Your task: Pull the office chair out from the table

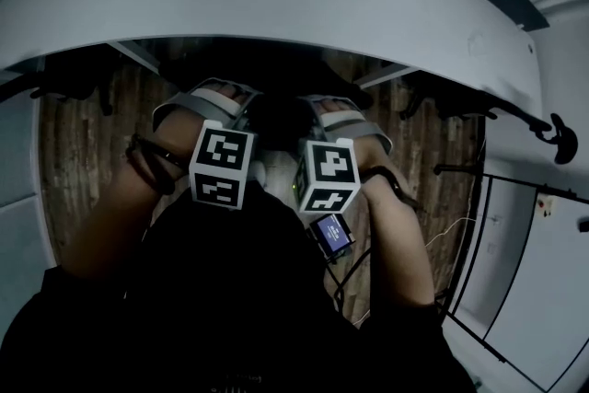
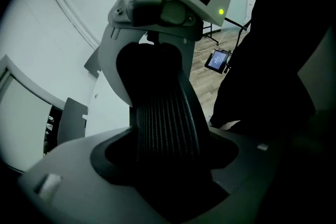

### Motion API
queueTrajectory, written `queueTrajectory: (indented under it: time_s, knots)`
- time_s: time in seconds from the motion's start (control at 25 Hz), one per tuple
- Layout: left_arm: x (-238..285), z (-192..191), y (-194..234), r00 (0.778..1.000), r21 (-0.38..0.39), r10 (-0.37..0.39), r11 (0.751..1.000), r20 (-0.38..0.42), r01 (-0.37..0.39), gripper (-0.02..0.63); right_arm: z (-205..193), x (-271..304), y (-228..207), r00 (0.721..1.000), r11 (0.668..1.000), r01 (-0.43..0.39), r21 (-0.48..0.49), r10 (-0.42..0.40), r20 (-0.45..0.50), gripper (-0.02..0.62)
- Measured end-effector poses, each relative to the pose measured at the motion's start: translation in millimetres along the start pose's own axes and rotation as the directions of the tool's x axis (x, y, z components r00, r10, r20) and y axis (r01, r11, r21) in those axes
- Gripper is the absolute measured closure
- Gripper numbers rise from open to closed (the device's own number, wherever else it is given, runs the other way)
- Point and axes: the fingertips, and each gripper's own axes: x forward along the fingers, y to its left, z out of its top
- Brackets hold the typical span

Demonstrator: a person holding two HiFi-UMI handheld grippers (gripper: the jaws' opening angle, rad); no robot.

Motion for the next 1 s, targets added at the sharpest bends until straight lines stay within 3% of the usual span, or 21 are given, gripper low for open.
queueTrajectory:
  time_s: [0.28, 0.52, 0.8, 1.0]
  knots:
    - [3, 2, -11, 0.997, -0.011, 0.075, 0.997, -0.032, -0.075, 0.279, -4, 3, 16, 0.999, 0.997, 0.042, -0.059, -0.042, -0.008, 0.279]
    - [-2, 11, -38, 0.998, -0.027, 0.051, 0.998, -0.036, -0.052, 0.278, 2, -2, 40, 0.999, 0.997, 0.045, -0.061, -0.045, -0.010, 0.279]
    - [-26, 30, -111, 0.999, 0.014, 0.043, 0.999, -0.013, -0.043, 0.279, 37, -27, 113, 1.000, 1.000, -0.006, -0.008, 0.006, 0.007, 0.275]
    - [-48, 30, -180, 0.998, 0.092, 0.053, 0.994, -0.019, -0.051, 0.279, 75, -40, 171, 1.000, 0.999, -0.023, 0.038, 0.023, 0.001, 0.274]
